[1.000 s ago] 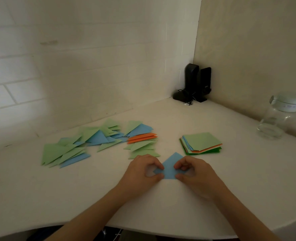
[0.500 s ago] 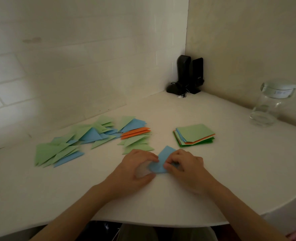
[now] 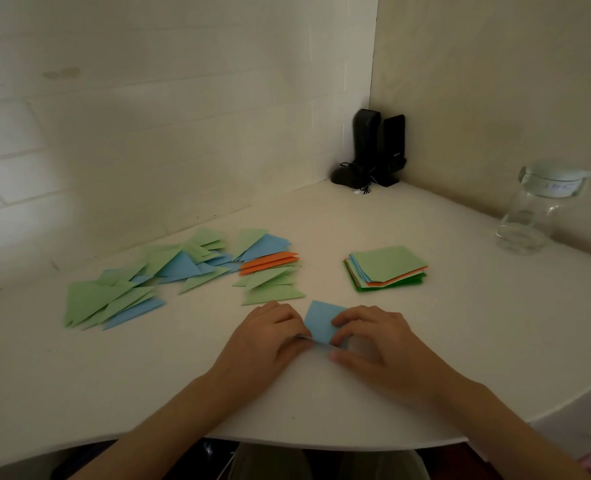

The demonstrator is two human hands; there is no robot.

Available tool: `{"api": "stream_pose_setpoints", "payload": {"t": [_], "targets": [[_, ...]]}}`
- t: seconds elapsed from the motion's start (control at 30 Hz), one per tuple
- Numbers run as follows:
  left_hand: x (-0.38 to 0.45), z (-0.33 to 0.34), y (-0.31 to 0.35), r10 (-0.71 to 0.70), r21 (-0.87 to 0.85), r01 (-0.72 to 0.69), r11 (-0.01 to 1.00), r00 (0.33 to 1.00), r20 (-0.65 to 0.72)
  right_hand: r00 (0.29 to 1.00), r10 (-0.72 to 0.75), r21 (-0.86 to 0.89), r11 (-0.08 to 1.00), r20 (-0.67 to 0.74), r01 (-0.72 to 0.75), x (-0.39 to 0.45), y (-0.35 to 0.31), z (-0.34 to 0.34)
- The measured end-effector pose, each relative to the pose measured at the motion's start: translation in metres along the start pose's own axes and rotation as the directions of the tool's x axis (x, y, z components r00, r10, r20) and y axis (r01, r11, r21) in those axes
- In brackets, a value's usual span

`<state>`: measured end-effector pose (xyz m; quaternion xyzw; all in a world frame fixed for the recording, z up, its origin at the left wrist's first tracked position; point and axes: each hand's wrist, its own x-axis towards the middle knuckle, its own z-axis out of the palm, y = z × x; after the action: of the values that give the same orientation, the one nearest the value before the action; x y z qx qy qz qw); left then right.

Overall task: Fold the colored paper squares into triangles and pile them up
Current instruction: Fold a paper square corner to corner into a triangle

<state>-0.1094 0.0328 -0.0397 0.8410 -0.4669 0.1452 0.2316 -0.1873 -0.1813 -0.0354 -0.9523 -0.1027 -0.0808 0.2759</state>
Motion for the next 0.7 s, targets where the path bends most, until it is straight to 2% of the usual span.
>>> {"api": "stream_pose_setpoints", "payload": {"t": [0.1,0.23,0.3,0.47,0.7], "targets": [[0.002,0.000,0.002,-0.121,-0.128,0.122,0.984,0.992,0.018,1.000,-0.001,-0.032,0.999,-0.026,0.000,-0.003,-0.001,0.002],[0.006,0.004,-0.001,-0.284,-0.200,0.288,0.937,0.958,0.046,0.971,0.073,0.056,0.997,-0.226,-0.061,0.003,-0.009,0.013],[0.009,0.005,-0.001,-0.347,-0.213,0.352,0.912,0.936,0.064,0.957,0.112,0.077,0.993,-0.267,-0.095,0.004,-0.013,0.015],[0.008,0.007,0.002,-0.410,-0.148,0.412,0.899,0.911,0.048,0.952,0.163,0.037,0.987,-0.259,-0.159,0.004,-0.010,0.018],[0.013,0.014,0.002,-0.411,-0.006,0.411,0.912,0.912,-0.020,0.925,0.179,0.032,0.983,-0.336,-0.178,0.007,-0.012,0.023]]}}
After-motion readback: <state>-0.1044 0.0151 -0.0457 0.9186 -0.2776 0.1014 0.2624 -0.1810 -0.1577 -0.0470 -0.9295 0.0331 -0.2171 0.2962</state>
